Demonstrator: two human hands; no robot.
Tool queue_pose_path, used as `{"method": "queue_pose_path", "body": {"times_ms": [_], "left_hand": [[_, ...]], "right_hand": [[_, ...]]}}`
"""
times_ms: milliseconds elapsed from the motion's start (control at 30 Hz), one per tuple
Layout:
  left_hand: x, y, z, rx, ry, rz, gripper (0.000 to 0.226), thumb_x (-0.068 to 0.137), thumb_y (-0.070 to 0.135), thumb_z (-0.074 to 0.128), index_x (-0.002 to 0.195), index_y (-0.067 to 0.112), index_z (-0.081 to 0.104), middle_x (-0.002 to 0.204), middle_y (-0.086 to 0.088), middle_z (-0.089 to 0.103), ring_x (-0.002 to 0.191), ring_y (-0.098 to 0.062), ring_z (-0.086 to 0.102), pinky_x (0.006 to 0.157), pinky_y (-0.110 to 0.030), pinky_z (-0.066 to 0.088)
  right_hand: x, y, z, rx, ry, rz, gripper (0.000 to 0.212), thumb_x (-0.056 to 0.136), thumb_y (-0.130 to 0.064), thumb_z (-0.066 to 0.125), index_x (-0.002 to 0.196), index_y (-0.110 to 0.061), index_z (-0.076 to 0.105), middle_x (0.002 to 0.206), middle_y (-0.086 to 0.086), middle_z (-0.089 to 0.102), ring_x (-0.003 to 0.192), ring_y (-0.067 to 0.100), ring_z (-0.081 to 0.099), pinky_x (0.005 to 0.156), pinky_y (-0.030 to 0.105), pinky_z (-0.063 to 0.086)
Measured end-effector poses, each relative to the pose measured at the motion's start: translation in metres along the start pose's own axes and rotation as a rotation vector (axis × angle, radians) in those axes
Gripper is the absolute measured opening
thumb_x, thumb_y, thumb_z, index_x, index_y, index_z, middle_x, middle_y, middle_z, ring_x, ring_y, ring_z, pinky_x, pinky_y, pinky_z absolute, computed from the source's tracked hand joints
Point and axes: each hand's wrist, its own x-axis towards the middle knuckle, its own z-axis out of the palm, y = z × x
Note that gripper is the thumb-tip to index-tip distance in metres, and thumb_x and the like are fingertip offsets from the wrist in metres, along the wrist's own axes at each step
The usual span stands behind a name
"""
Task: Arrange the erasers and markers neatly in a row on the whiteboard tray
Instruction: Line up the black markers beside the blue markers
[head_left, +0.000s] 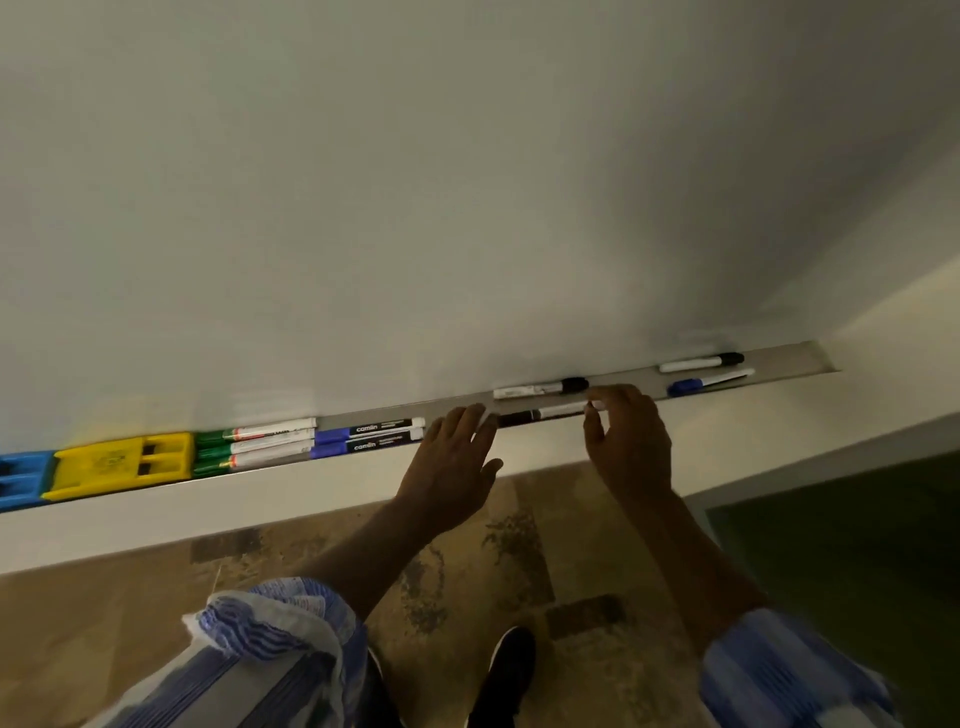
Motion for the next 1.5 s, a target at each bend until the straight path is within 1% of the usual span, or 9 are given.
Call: {"method": "queue_pose_path", "body": {"times_ms": [133,333,533,700,933,1100,1233,1333,1500], "left_hand": [[0.037,0.035,0.004,0.002,-0.049,0.039,0.055,0.098,0.035,0.057,0.145,0.012,0.042,0.145,-0.014,0.048,0.131,-0.033,0.046,0.104,-0.046,0.046],[0.068,0.059,0.013,0.099,-0.124,-0.016,0.044,0.099,0.025,0.053,0.139,0.008,0.047,0.137,-0.014,0.053,0.119,-0.033,0.051,0.095,-0.044,0.047],[0.081,0.065,0.013,0.157,-0.106,-0.086,0.026,0.094,0.007,0.050,0.119,0.006,0.059,0.119,-0.013,0.059,0.104,-0.031,0.054,0.083,-0.041,0.047],[0.085,0.063,0.013,0.180,-0.087,-0.100,0.019,0.096,0.010,0.050,0.111,0.008,0.062,0.116,-0.011,0.057,0.101,-0.028,0.052,0.080,-0.037,0.044],[0.087,0.061,0.007,0.092,-0.051,-0.139,0.022,0.095,0.014,0.056,0.117,0.008,0.059,0.116,-0.012,0.057,0.100,-0.029,0.054,0.078,-0.038,0.045],[0.084,0.059,-0.002,-0.016,0.020,-0.142,0.020,0.095,0.016,0.058,0.112,0.007,0.060,0.111,-0.013,0.058,0.094,-0.030,0.054,0.075,-0.041,0.046],[0.076,0.058,-0.021,-0.192,0.149,-0.123,0.010,0.091,0.010,0.061,0.099,0.003,0.059,0.095,-0.014,0.058,0.080,-0.031,0.053,0.066,-0.045,0.046],[0.069,0.058,-0.038,-0.374,0.238,-0.193,0.007,0.089,0.006,0.060,0.092,0.006,0.053,0.082,-0.006,0.052,0.067,-0.022,0.046,0.057,-0.035,0.036],[0.055,0.052,-0.064,-0.671,0.304,-0.331,0.006,0.092,0.009,0.050,0.091,0.010,0.045,0.067,-0.003,0.046,0.054,-0.012,0.036,0.049,-0.028,0.030]], "right_hand": [[0.017,0.062,-0.026,-0.100,-0.020,0.110,0.037,0.088,-0.014,0.068,0.124,-0.011,0.059,0.125,0.011,0.064,0.118,0.028,0.059,0.099,0.041,0.052],[0.042,0.127,-0.044,-0.291,-0.226,0.151,0.052,0.091,-0.007,0.060,0.142,-0.008,0.046,0.144,0.015,0.050,0.130,0.035,0.049,0.104,0.047,0.046],[0.053,0.155,-0.042,-0.326,-0.247,0.034,0.047,0.089,0.002,0.058,0.134,-0.008,0.056,0.134,0.018,0.060,0.121,0.039,0.055,0.096,0.051,0.049],[0.065,0.158,-0.039,-0.416,-0.298,-0.041,0.034,0.090,-0.006,0.060,0.122,-0.014,0.064,0.119,0.012,0.064,0.114,0.036,0.057,0.089,0.049,0.052],[0.070,0.156,-0.040,-0.358,-0.305,-0.096,0.024,0.087,-0.013,0.069,0.110,-0.009,0.067,0.112,0.013,0.064,0.105,0.035,0.060,0.086,0.048,0.054],[0.072,0.137,-0.049,-0.164,-0.210,-0.133,0.028,0.090,-0.013,0.066,0.116,-0.004,0.065,0.112,0.018,0.067,0.104,0.037,0.063,0.092,0.049,0.053],[0.068,0.101,-0.057,0.125,-0.083,-0.088,0.031,0.096,-0.019,0.060,0.122,-0.002,0.061,0.112,0.016,0.067,0.103,0.029,0.064,0.090,0.040,0.054],[0.063,0.069,-0.057,0.370,-0.076,-0.020,0.034,0.097,-0.022,0.058,0.126,-0.004,0.059,0.118,0.013,0.066,0.107,0.022,0.064,0.090,0.035,0.055],[0.052,0.010,-0.045,0.617,-0.163,0.003,0.033,0.099,-0.024,0.053,0.129,-0.011,0.058,0.118,0.006,0.068,0.102,0.015,0.065,0.083,0.008,0.048]]}}
